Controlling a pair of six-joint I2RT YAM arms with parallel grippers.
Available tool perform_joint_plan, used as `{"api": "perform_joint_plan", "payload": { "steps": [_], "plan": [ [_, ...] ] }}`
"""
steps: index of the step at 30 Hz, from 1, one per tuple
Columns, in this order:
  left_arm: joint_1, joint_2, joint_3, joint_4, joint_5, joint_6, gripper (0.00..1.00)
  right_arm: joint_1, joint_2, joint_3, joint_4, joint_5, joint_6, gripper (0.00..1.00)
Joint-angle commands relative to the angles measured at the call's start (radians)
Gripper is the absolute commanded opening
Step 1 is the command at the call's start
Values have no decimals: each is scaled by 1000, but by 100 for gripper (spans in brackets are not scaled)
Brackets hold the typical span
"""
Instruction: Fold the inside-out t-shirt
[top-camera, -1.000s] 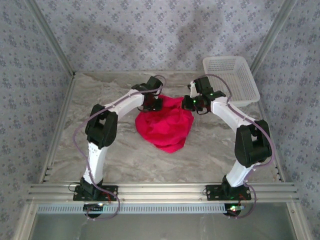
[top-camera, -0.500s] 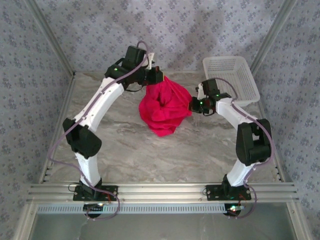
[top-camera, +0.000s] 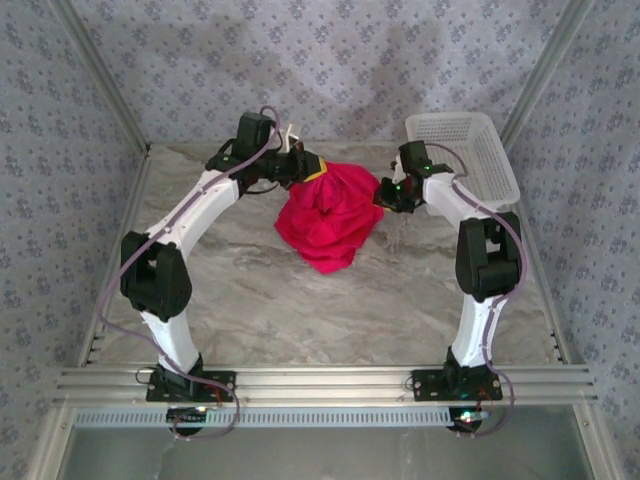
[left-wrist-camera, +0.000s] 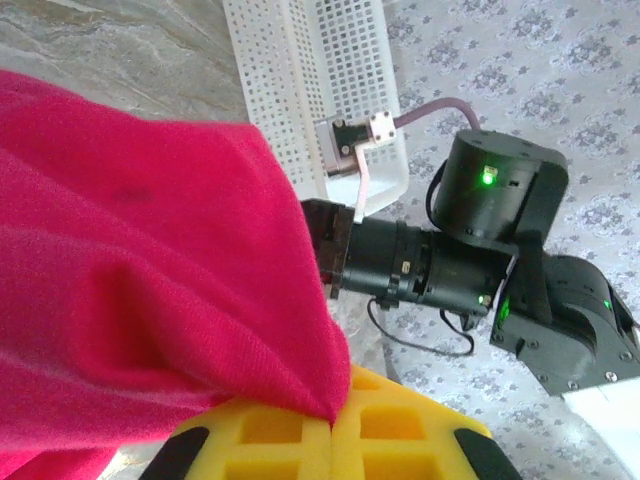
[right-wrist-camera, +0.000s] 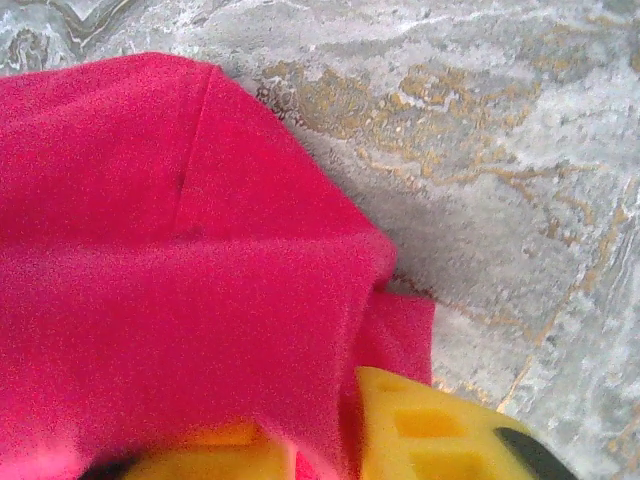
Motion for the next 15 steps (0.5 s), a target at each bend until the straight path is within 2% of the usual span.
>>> {"api": "perform_joint_plan", "payload": {
  "steps": [1, 3, 8, 13, 15],
  "plan": [
    [23, 16, -31, 140, 14, -65, 0, 74, -109, -58, -22, 35, -20, 40],
    [34, 41, -39, 158, -1, -85, 0, 127, -181, -143, 58, 52, -36, 43],
    [49, 59, -37, 173, -21, -101, 0, 257, -265, -284, 258, 105, -90, 40],
    [57, 63, -33, 169, -28, -105, 0, 317, -166, -199, 314, 171, -109, 40],
    [58, 59, -35, 167, -30, -105, 0, 323, -99, -130, 310, 244, -118, 40]
  ]
}}
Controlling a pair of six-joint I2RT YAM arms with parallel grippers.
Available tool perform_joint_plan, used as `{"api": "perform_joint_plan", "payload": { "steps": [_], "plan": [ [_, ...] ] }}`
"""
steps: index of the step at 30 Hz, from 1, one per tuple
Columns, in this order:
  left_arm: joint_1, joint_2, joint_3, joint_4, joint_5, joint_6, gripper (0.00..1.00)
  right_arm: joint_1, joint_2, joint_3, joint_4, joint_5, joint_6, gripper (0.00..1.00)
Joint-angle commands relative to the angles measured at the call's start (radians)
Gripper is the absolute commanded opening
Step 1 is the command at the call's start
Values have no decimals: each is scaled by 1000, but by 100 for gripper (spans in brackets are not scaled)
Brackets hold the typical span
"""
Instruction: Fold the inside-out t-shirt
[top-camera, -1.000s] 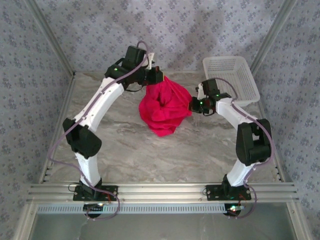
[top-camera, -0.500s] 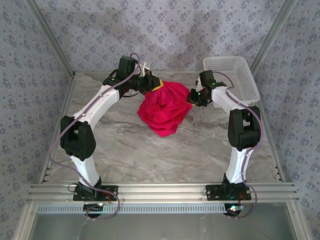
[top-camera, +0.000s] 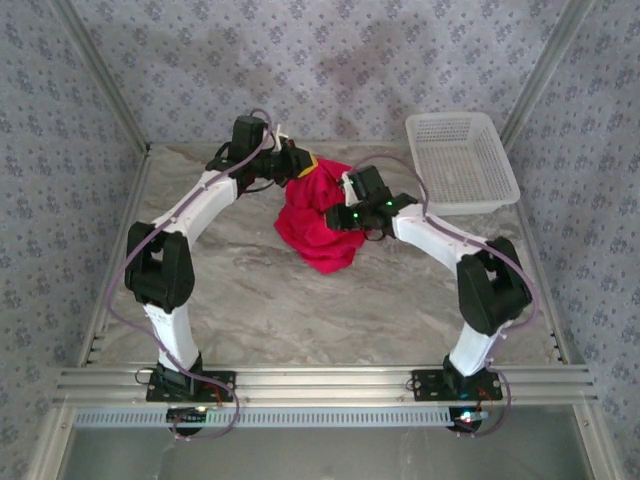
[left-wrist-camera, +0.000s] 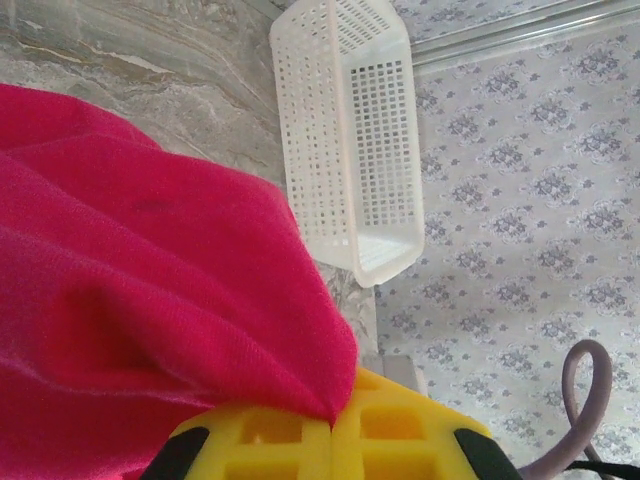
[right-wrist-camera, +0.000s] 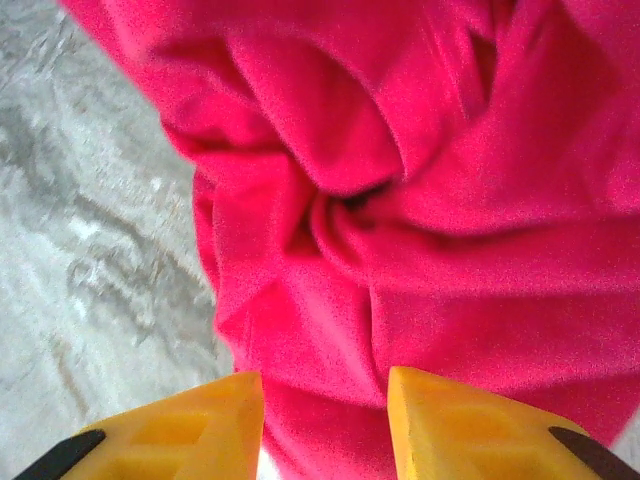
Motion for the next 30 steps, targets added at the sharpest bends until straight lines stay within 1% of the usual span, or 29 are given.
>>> {"api": "perform_joint_plan", "payload": {
  "steps": [1, 3, 6, 9, 10, 13, 15, 16, 20, 24, 28, 30],
  "plan": [
    [5, -7, 1, 37, 1, -10, 0, -2, 106, 109, 52, 141, -34, 40],
    [8, -13, -5, 37, 0, -9, 0, -6, 160, 166, 65, 182, -28, 41],
    [12, -18, -9, 35, 1, -7, 0, -11, 227, 234, 96, 186, -5, 44],
    [17, -24, -14, 36, 3, -9, 0, -11, 307, 323, 65, 216, 15, 44],
    [18, -26, -14, 36, 2, -8, 0, -11, 324, 344, 57, 225, 22, 40],
    [29, -29, -19, 33, 5, -7, 0, -10, 341, 395, -5, 226, 35, 16],
    [40, -27, -19, 30, 6, -5, 0, -4, 305, 400, -46, 230, 24, 3],
    [48, -26, -16, 27, 6, -4, 0, -4, 279, 406, -82, 225, 18, 0],
    [83, 2, 35, -9, -3, 8, 0, -4, 134, 391, -195, 169, 0, 0],
    [123, 49, 91, -46, -21, 19, 0, -16, -58, 291, -224, 57, -3, 0],
    [134, 105, 109, -62, -21, 24, 0, -67, -196, 202, -192, -83, 63, 0],
    [131, 125, 95, -47, -15, 14, 0, -91, -235, 156, -142, -162, 102, 0]
  ]
}}
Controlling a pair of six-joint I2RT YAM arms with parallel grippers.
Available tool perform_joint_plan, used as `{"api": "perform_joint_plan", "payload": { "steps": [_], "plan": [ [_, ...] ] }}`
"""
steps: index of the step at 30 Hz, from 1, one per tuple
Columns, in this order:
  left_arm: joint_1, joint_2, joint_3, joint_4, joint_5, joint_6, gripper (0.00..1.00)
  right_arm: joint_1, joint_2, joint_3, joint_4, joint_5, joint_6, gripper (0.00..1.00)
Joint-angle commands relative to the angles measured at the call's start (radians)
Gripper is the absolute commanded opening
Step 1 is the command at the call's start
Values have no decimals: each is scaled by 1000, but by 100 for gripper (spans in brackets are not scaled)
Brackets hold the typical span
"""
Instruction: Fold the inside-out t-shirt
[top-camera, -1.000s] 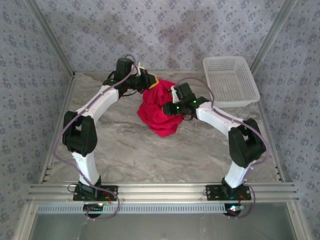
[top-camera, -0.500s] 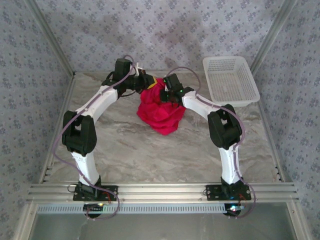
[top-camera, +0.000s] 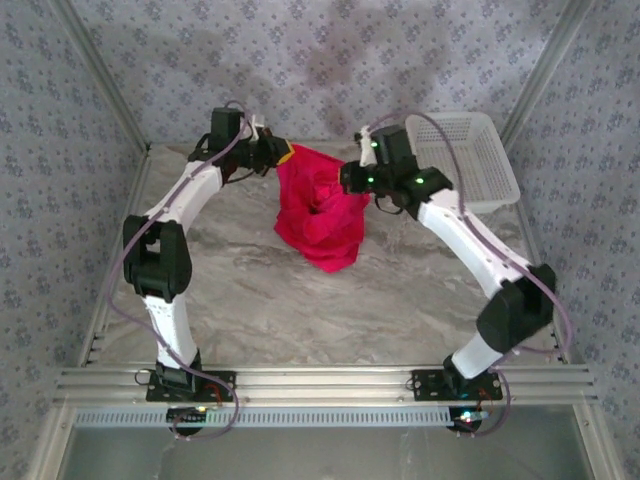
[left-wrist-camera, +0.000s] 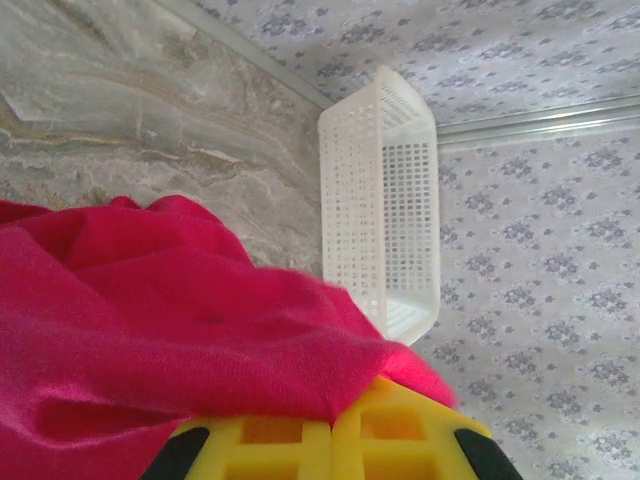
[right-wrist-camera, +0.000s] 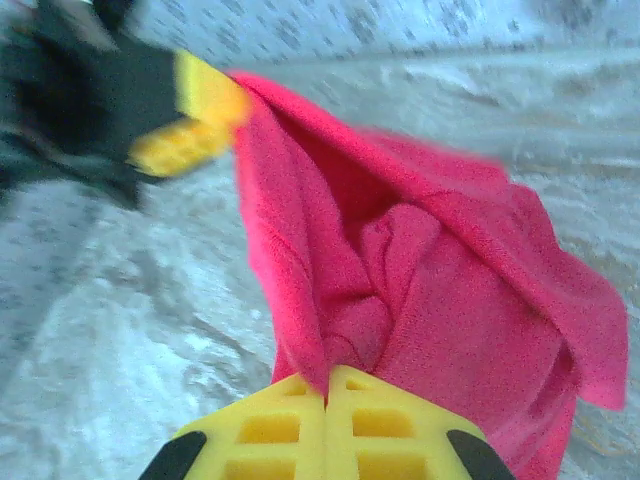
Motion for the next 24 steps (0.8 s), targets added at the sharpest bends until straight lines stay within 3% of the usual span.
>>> {"api": "perform_joint_plan", "payload": {
  "steps": [1, 3, 6, 9, 12, 19, 24],
  "plan": [
    [-2, 51, -8, 6, -21, 3, 0, -52, -48, -88, 42, -186, 86, 0],
    [-11, 48, -44, 37, -22, -2, 0, -74, -52, -120, 97, -235, 116, 0],
    [-22, 13, -111, 86, -29, 21, 9, -102, -21, -122, 84, -239, 114, 0],
    [-27, -44, -184, 114, -41, 65, 29, -144, 13, -135, 86, -261, 134, 0],
    [-36, -91, -239, 92, -44, 127, 40, -162, 43, -130, 59, -238, 125, 0],
    [-114, -151, -280, -128, -130, 347, 48, -132, 70, -164, -24, -178, 55, 1],
    [-155, -96, -258, -220, -204, 454, 56, -122, 45, -217, -26, -181, 42, 6]
  ]
}}
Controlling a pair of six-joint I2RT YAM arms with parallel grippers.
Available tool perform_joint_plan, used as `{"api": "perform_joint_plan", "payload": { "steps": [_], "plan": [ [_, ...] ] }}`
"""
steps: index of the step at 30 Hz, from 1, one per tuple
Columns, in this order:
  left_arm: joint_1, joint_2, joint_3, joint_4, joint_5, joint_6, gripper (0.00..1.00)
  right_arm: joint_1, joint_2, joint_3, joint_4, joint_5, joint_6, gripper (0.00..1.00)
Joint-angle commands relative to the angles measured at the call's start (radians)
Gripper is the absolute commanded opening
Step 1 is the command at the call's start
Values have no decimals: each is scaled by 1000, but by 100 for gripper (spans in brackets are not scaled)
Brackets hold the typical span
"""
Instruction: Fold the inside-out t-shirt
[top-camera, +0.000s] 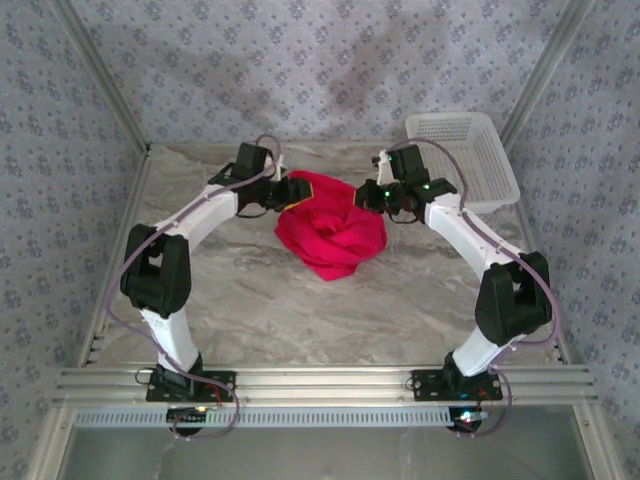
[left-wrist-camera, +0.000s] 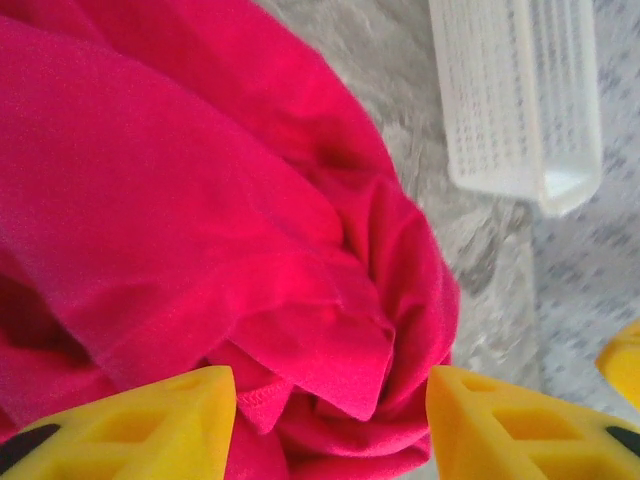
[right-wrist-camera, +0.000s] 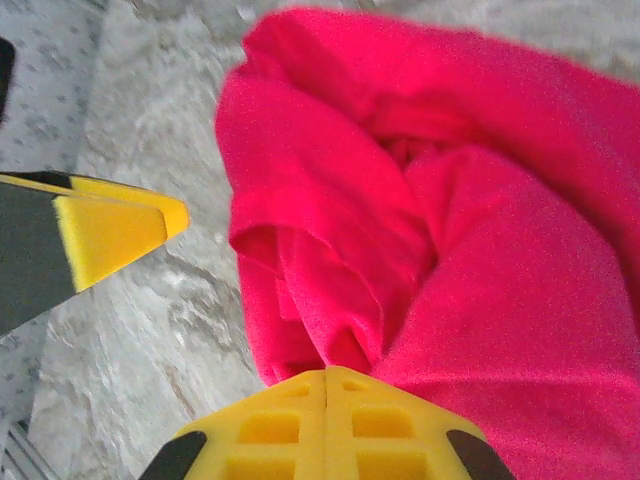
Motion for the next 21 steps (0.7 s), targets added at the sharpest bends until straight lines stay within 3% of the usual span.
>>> {"api": "perform_joint_plan", "payload": {
  "steps": [1, 6, 12, 13, 15, 17, 21],
  "plan": [
    [-2, 37, 24, -115, -84, 117, 58, 7, -24, -22, -38, 13, -35, 7],
    [-13, 84, 58, -126, -234, 161, 59, 23, -56, -25, -48, 18, -47, 10],
    [-38, 144, 89, -114, -310, 179, 56, 32, -63, -29, -50, 22, -48, 13],
    [-39, 154, 95, -111, -307, 173, 51, 33, -63, -31, -47, 24, -44, 13],
    [-38, 169, 103, -98, -293, 157, 28, 36, -59, -32, -41, 28, -39, 13],
    [-39, 165, 111, -94, -278, 140, 11, 44, -50, -24, -47, 34, -40, 13],
    [-47, 134, 184, -166, -288, 140, 0, 70, -40, -18, -56, 82, -57, 14]
  ]
}}
